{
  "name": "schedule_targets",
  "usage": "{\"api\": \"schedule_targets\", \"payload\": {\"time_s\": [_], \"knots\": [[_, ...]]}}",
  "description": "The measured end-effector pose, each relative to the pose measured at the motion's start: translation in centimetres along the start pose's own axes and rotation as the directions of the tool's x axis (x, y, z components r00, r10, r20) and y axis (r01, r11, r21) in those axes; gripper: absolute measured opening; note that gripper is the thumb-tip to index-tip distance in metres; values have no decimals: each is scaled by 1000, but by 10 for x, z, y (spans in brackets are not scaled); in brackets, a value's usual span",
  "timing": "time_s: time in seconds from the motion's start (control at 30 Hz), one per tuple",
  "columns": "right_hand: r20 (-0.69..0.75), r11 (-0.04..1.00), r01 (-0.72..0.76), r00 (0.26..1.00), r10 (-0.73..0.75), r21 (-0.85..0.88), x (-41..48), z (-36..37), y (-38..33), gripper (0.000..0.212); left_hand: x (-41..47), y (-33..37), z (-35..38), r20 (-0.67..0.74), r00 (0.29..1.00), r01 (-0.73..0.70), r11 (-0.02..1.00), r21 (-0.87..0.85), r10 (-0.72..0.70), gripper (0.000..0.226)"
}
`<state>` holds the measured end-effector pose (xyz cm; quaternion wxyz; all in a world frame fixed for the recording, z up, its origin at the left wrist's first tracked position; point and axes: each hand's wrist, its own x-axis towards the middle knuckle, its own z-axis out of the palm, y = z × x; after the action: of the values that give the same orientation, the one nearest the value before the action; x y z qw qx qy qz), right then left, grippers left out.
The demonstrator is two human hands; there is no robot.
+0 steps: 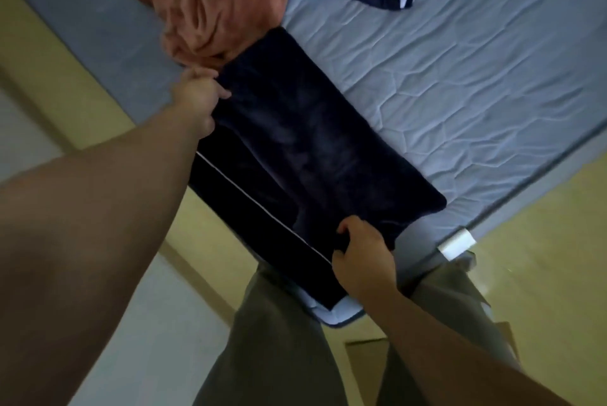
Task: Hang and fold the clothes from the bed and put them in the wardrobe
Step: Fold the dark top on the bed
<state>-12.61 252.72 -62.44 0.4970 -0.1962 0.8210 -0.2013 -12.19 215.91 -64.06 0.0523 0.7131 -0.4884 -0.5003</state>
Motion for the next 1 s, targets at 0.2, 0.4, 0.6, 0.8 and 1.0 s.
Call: {"api": "schedule_targets", "payload": {"time_s": [0.2,0.4,0.6,0.8,1.0], "knots": [[361,829,323,919,-160,-456,-14,78,-2,46,20,-86,-68,-100,992,72,997,3,-72,43],[483,701,396,872,-83,-594,-3,119,-15,66,48,-133,-91,-98,995,-4,978,208,25,38],[547,668,363,834,78,-650,27,137,-15,62,70,-161,-95,-51,996,-35,878,478,68,53],[590,605,408,797,129,-684,36,140,-18,49,63,-175,-94,-1,995,89,895,437,-98,52],[647,646,460,759,70,-609,39,122,-23,44,54,-181,-93,-164,979,187,849,495,-120,49]]}}
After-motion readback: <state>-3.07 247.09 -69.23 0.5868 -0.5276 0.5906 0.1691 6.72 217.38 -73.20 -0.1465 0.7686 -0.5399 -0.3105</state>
